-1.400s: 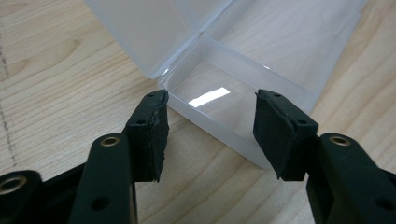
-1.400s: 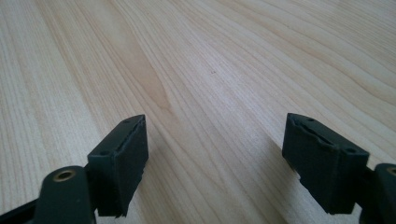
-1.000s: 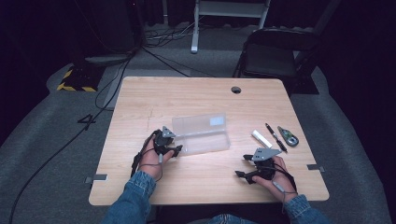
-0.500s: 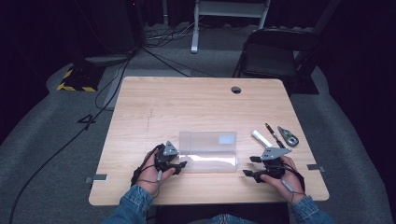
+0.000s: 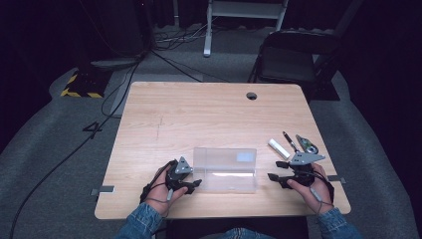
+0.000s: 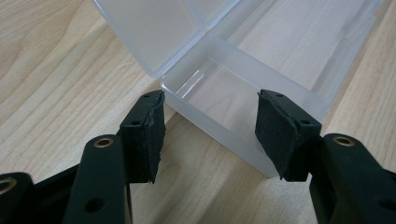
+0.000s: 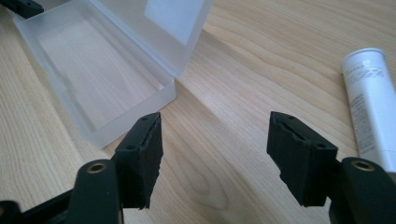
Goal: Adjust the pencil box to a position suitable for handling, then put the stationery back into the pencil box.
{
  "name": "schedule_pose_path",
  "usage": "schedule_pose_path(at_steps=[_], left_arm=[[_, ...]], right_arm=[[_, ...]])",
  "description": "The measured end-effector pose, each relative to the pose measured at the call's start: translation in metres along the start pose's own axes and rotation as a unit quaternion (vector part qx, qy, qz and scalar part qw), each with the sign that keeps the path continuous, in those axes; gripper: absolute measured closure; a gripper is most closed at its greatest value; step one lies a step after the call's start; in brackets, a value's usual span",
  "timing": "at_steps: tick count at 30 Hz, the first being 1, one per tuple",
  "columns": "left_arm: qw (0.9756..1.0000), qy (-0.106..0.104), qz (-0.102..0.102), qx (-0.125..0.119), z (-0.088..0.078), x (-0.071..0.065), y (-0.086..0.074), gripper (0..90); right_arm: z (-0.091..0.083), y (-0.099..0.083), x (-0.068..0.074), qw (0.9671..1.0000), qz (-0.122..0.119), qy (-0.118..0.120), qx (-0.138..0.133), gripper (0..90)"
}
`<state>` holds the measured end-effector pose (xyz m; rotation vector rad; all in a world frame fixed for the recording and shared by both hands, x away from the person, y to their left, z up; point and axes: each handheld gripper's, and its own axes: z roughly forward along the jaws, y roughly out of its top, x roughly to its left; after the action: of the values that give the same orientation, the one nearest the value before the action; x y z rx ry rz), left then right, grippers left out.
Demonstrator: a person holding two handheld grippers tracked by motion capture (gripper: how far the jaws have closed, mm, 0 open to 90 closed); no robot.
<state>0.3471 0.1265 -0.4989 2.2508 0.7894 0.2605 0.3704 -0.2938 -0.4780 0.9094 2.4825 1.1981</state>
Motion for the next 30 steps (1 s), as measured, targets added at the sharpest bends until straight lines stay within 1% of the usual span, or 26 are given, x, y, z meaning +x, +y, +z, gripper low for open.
schedule_pose_path(at_steps=[3, 7, 13, 16, 17, 18, 19, 21, 24, 25, 26, 27, 28, 29, 30], left_arm=[[1.0000, -0.005, 0.008, 0.001, 0.001, -0.005, 0.000, 41.7], [0.9999, -0.009, 0.014, 0.004, 0.001, -0.010, 0.000, 39.9], [0.9998, -0.013, 0.015, 0.004, 0.001, -0.012, 0.000, 38.8], [0.9998, -0.008, 0.014, 0.007, 0.000, -0.013, 0.000, 35.6], [0.9999, -0.002, 0.013, 0.006, -0.001, -0.013, 0.001, 32.1], [0.9999, 0.001, 0.012, -0.002, -0.003, -0.013, 0.001, 30.1], [0.9999, 0.002, 0.011, -0.011, -0.005, -0.012, 0.001, 30.3], [0.9996, 0.010, 0.006, -0.028, -0.010, -0.011, 0.002, 29.3], [0.9988, 0.022, 0.003, -0.045, -0.017, -0.010, 0.001, 29.1], [0.9988, 0.022, 0.003, -0.045, -0.017, -0.010, 0.001, 29.0], [0.9985, 0.024, -0.005, -0.050, -0.021, -0.008, 0.000, 28.8], [0.9985, 0.024, -0.005, -0.050, -0.021, -0.008, 0.000, 28.5], [0.9985, 0.024, -0.008, -0.050, -0.023, -0.006, -0.001, 28.3], [0.9984, 0.024, -0.012, -0.049, -0.025, -0.006, -0.002, 28.3], [0.9984, 0.030, -0.014, -0.047, -0.027, -0.005, -0.004, 28.3]], right_arm=[[-0.004, 0.000, -0.004, 1.0000, 0.001, -0.003, -0.006, 39.8], [-0.008, -0.001, -0.009, 0.9999, 0.008, -0.003, -0.014, 41.2], [-0.013, 0.000, -0.013, 0.9996, 0.014, -0.010, -0.021, 42.5], [-0.014, 0.001, -0.015, 0.9995, 0.014, -0.012, -0.024, 42.6], [-0.014, 0.001, -0.015, 0.9995, 0.014, -0.012, -0.026, 42.6], [-0.015, 0.002, -0.016, 0.9995, 0.014, -0.012, -0.026, 42.6], [-0.015, 0.002, -0.017, 0.9994, 0.016, -0.012, -0.028, 42.5], [-0.017, 0.004, -0.019, 0.9993, 0.017, -0.015, -0.031, 42.2], [-0.021, 0.005, -0.023, 0.9989, 0.021, -0.020, -0.036, 41.3], [-0.022, 0.006, -0.024, 0.9986, 0.025, -0.021, -0.042, 39.4], [-0.023, 0.007, -0.026, 0.9982, 0.031, -0.022, -0.045, 38.0], [-0.023, 0.007, -0.026, 0.9982, 0.031, -0.022, -0.045, 38.0], [-0.027, 0.009, -0.030, 0.9976, 0.044, -0.027, -0.046, 36.2], [-0.027, 0.009, -0.030, 0.9976, 0.044, -0.027, -0.046, 36.2], [-0.028, 0.009, -0.031, 0.9973, 0.047, -0.029, -0.048, 35.2]])
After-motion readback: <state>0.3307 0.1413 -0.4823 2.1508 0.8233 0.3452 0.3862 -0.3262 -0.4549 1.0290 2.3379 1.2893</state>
